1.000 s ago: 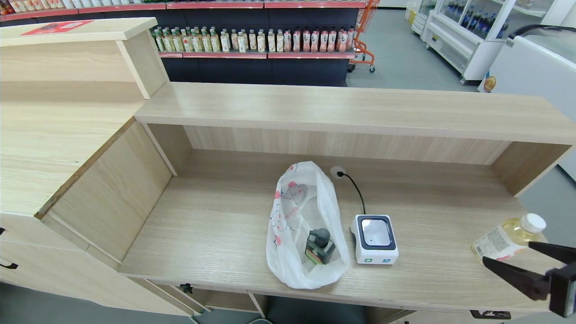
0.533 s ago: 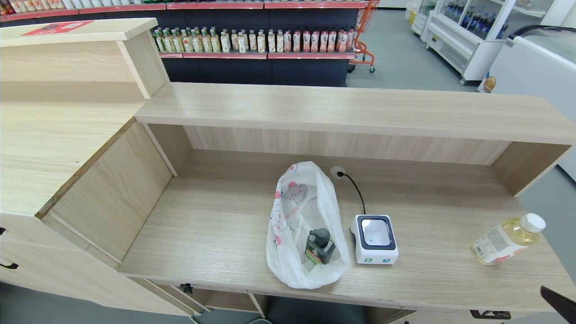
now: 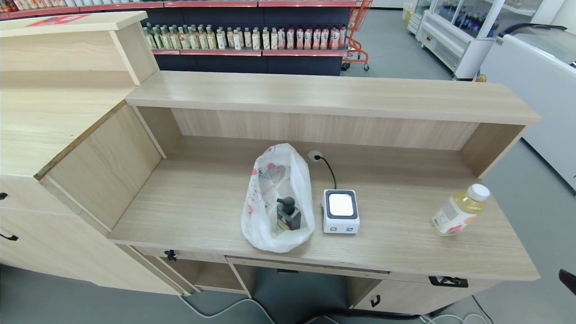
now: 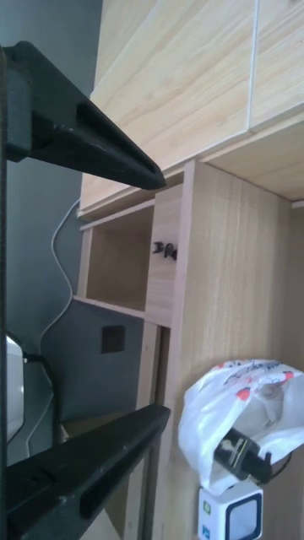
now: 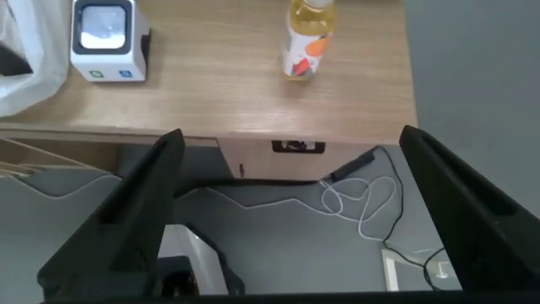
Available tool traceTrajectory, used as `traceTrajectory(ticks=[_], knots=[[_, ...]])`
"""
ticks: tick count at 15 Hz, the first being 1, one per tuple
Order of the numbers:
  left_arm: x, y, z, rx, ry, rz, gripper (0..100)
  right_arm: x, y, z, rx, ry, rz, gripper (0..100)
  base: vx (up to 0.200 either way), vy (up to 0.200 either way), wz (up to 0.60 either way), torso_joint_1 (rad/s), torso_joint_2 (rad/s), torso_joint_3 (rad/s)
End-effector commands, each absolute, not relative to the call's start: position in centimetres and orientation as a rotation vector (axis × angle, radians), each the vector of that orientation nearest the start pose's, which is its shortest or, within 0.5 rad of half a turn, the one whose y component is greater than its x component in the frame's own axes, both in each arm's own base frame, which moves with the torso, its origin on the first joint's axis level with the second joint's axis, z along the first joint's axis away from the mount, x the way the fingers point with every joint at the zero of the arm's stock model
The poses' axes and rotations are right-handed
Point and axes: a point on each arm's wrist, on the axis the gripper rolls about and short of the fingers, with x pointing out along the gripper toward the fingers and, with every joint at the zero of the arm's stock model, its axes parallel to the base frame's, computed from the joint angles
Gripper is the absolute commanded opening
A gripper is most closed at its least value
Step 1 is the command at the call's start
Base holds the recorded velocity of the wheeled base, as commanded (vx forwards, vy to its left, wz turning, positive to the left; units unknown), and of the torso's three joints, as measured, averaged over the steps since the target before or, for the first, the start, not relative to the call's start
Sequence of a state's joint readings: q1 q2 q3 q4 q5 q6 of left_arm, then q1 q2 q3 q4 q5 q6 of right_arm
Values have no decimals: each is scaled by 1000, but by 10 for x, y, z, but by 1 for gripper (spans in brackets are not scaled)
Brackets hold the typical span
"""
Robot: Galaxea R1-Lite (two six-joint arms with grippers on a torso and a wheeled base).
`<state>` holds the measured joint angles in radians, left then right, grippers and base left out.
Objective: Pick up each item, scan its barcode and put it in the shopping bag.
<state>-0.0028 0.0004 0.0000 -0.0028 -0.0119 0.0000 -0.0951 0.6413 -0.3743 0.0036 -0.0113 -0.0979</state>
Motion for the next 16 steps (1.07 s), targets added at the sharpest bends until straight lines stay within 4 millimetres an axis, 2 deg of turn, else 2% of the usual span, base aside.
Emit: traceTrajectory(ticks=[1, 4, 7, 9, 10, 11, 16], knots=[[-23, 0, 76, 0, -2, -15, 100, 50, -5, 178, -85, 292, -96, 100, -200, -200, 0, 2, -2, 2], [-23, 0, 76, 0, -2, -15, 100, 60, -9, 175, -53, 350, -140, 100, 0, -200, 0, -2, 1, 6], [-23, 0, 76, -5, -1, -15, 100, 88, -20, 171, 34, 463, -215, 100, 0, -200, 0, 9, -2, 4], [-23, 0, 76, 0, -2, -15, 100, 103, -23, 174, 74, 480, -206, 100, 0, 0, 0, 0, 0, 0], [-23, 0, 76, 0, -2, -15, 100, 103, -24, 174, 74, 480, -205, 100, 0, 0, 0, 0, 0, 0], [-23, 0, 76, 0, -2, -15, 100, 112, -25, 173, 77, 483, -179, 100, 200, -200, 0, 7, -2, 2], [-23, 0, 76, 0, -2, -15, 100, 126, -36, 154, -49, 612, -184, 100, 200, -200, 0, 1, 5, 0]])
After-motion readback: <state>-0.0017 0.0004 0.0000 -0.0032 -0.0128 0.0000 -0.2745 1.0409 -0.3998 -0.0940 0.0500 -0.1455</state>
